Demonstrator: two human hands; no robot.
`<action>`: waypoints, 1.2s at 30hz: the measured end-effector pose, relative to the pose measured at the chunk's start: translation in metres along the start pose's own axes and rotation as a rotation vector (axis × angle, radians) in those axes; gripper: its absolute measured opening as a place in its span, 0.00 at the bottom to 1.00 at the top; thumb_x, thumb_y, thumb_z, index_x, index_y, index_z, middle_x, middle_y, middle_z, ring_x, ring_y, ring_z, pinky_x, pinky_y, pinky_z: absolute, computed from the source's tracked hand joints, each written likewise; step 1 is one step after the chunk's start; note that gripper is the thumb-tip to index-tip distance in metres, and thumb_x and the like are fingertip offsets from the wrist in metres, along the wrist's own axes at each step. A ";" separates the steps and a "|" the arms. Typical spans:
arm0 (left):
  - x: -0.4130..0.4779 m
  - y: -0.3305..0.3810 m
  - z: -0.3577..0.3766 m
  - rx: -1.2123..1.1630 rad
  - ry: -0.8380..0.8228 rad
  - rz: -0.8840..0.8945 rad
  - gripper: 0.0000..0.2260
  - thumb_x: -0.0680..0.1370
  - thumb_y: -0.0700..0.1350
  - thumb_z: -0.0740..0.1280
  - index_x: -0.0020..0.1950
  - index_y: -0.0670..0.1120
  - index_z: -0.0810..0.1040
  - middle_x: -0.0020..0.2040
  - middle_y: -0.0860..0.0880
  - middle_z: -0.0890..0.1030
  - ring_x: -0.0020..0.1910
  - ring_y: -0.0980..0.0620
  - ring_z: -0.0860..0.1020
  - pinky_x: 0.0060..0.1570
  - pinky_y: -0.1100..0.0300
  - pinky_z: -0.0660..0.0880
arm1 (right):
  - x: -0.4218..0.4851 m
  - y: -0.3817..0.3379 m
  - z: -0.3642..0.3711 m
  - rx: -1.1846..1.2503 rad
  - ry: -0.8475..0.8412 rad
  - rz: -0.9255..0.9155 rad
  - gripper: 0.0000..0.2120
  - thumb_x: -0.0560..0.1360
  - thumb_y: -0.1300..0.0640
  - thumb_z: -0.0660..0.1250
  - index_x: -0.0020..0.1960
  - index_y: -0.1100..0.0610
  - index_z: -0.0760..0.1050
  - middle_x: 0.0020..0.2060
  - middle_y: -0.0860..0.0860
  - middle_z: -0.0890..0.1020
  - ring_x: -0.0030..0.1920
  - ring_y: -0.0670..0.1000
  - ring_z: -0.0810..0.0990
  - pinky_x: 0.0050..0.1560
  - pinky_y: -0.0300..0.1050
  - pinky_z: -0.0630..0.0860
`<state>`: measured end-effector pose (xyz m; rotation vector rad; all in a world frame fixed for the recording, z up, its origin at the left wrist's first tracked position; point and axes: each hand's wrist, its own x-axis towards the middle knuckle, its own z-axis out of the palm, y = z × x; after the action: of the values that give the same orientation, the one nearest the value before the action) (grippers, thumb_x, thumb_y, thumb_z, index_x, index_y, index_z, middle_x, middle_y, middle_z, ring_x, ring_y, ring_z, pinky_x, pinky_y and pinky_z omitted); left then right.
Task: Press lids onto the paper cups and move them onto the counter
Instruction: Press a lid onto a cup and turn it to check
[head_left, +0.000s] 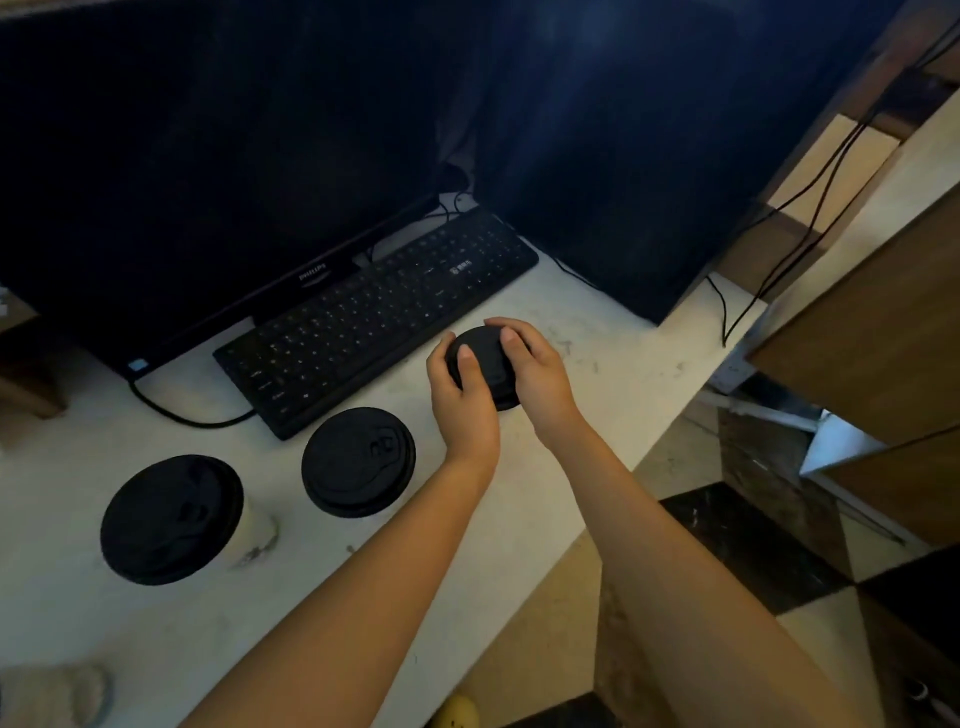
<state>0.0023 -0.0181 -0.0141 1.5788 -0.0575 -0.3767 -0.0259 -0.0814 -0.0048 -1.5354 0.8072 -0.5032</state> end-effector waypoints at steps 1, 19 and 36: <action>0.000 0.001 0.000 -0.008 -0.001 -0.006 0.16 0.82 0.46 0.55 0.69 0.46 0.68 0.63 0.48 0.74 0.55 0.55 0.73 0.44 0.75 0.70 | 0.000 -0.001 0.000 -0.006 0.010 0.000 0.13 0.81 0.57 0.56 0.58 0.56 0.77 0.51 0.49 0.78 0.54 0.49 0.77 0.58 0.48 0.76; 0.021 0.009 -0.003 -0.229 -0.177 -0.284 0.11 0.76 0.54 0.66 0.51 0.47 0.77 0.53 0.45 0.81 0.54 0.48 0.80 0.56 0.54 0.77 | -0.026 0.000 -0.023 -0.083 0.146 0.030 0.11 0.81 0.59 0.53 0.62 0.58 0.67 0.43 0.40 0.72 0.43 0.39 0.73 0.37 0.23 0.70; 0.010 0.012 0.022 0.532 0.082 0.123 0.17 0.83 0.46 0.49 0.59 0.43 0.76 0.48 0.50 0.76 0.47 0.53 0.73 0.45 0.63 0.65 | 0.039 -0.007 -0.032 -0.327 -0.363 -0.066 0.16 0.82 0.53 0.53 0.54 0.58 0.77 0.45 0.54 0.81 0.45 0.50 0.77 0.45 0.38 0.71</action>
<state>0.0080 -0.0426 -0.0046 2.1023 -0.2041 -0.2058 -0.0220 -0.1323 0.0012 -1.8910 0.5741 -0.1320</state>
